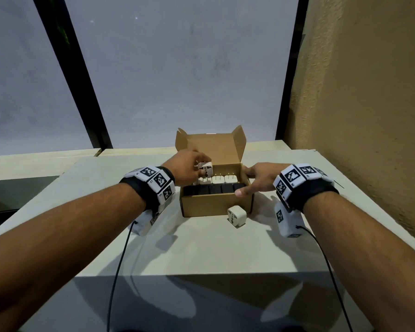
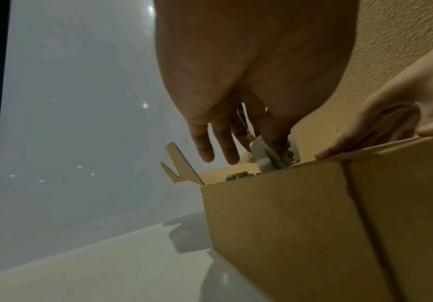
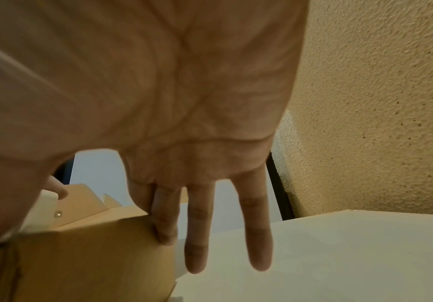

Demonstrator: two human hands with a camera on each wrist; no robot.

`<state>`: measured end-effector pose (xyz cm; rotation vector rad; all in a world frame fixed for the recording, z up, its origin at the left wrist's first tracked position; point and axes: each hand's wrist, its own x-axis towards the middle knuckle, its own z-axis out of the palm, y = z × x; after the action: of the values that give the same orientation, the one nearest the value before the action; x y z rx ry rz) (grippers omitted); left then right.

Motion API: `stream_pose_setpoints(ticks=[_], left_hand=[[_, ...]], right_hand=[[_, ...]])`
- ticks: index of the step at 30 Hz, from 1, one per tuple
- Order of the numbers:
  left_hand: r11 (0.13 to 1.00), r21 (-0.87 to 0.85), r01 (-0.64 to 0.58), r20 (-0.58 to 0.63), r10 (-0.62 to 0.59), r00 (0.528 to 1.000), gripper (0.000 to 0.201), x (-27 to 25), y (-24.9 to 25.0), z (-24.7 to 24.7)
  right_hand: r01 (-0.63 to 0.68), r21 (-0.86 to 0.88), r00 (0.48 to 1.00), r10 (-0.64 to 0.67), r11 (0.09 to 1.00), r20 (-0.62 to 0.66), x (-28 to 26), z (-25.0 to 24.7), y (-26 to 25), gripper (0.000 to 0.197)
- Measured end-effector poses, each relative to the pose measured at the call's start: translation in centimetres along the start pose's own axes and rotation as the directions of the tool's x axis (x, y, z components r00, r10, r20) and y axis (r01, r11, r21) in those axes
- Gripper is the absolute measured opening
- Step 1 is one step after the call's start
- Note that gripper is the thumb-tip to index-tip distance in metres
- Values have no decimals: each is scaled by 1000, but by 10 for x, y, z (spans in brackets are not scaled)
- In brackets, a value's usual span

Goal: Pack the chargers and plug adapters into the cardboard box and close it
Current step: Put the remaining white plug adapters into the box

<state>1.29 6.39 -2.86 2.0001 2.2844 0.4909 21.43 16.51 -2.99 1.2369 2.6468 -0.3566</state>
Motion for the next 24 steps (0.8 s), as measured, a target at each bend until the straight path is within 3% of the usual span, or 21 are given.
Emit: stream_pose_setpoints(ticks=[9, 19, 24], left_hand=[[967, 253, -10, 108, -18, 994, 40, 8, 0, 8], [920, 392, -22, 199, -61, 978, 41, 14, -2, 13], [893, 446, -69, 201, -25, 979, 42, 14, -3, 16]], right_hand=[[8, -19, 1000, -9, 1000, -1, 3, 0, 2, 99], [16, -43, 1000, -15, 999, 15, 4, 0, 3, 102], [16, -37, 1000, -16, 999, 8, 4, 0, 3, 101]])
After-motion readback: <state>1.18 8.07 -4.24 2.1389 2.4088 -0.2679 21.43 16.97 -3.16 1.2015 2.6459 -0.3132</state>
